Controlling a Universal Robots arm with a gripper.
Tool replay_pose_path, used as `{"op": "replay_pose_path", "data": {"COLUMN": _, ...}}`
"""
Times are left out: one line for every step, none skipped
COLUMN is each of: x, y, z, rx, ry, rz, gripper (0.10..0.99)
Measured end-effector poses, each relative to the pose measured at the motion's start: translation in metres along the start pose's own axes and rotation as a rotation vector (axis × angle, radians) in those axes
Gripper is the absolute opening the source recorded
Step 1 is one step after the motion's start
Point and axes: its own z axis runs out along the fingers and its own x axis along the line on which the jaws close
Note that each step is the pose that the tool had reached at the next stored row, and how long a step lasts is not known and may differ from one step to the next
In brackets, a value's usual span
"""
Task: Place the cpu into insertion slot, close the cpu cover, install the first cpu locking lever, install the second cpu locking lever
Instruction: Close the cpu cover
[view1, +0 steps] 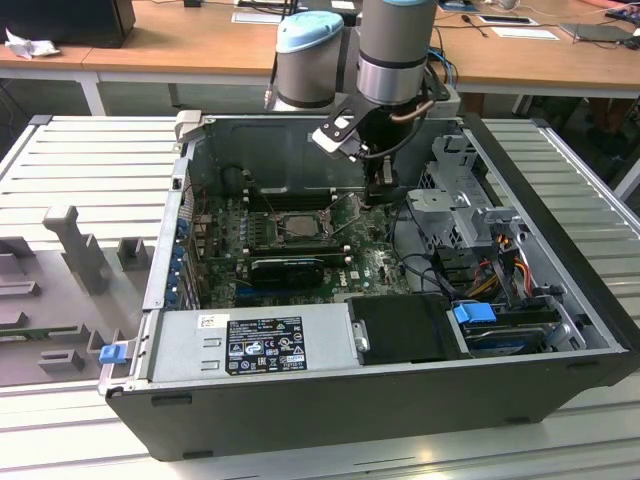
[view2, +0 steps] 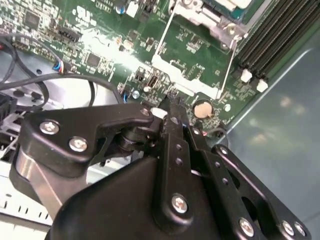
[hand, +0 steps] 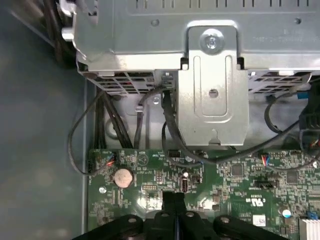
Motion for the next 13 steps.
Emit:
{"op": "replay_pose_path", "data": {"x": 0.0003, "y": -0.0001, "z": 0.0023, "rx": 0.001, "ry": 0.0002, "rz": -0.002, "gripper": 0.106}}
{"op": "replay_pose_path", "data": {"x": 0.0003, "y": -0.0001, "z": 0.0028, "rx": 0.003, "ry": 0.0003, "rz": -0.003, "gripper": 0.106}}
{"op": "replay_pose_path", "data": {"x": 0.0003, "y": -0.0001, "z": 0.0031, "rx": 0.010, "ry": 0.0003, "rz": -0.005, "gripper": 0.106}}
{"op": "replay_pose_path", "data": {"x": 0.0003, "y": -0.0001, "z": 0.0032, "rx": 0.038, "ry": 0.0019, "rz": -0.010, "gripper": 0.106}}
{"op": "replay_pose_path", "data": {"x": 0.0003, "y": -0.0002, "z": 0.0032, "rx": 0.046, "ry": 0.0021, "rz": -0.012, "gripper": 0.106}}
{"op": "replay_pose_path", "data": {"x": 0.0003, "y": -0.0012, "z": 0.0030, "rx": 0.049, "ry": 0.0020, "rz": -0.013, "gripper": 0.106}}
{"op": "replay_pose_path", "data": {"x": 0.0003, "y": -0.0037, "z": 0.0030, "rx": 0.049, "ry": 0.0023, "rz": -0.015, "gripper": 0.106}}
{"op": "replay_pose_path", "data": {"x": 0.0002, "y": -0.0056, "z": 0.0028, "rx": 0.049, "ry": 0.0023, "rz": -0.016, "gripper": 0.106}}
{"op": "replay_pose_path", "data": {"x": 0.0002, "y": -0.0093, "z": 0.0025, "rx": 0.049, "ry": 0.0024, "rz": -0.017, "gripper": 0.106}}
{"op": "replay_pose_path", "data": {"x": 0.0002, "y": -0.0115, "z": 0.0024, "rx": 0.049, "ry": 0.0025, "rz": -0.019, "gripper": 0.106}}
{"op": "replay_pose_path", "data": {"x": 0.0002, "y": -0.0134, "z": 0.0022, "rx": 0.049, "ry": 0.0025, "rz": -0.020, "gripper": 0.106}}
{"op": "replay_pose_path", "data": {"x": 0.0001, "y": -0.0153, "z": 0.0021, "rx": 0.049, "ry": 0.0025, "rz": -0.021, "gripper": 0.106}}
{"op": "replay_pose_path", "data": {"x": 0.0001, "y": -0.0168, "z": 0.0020, "rx": 0.049, "ry": 0.0026, "rz": -0.022, "gripper": 0.106}}
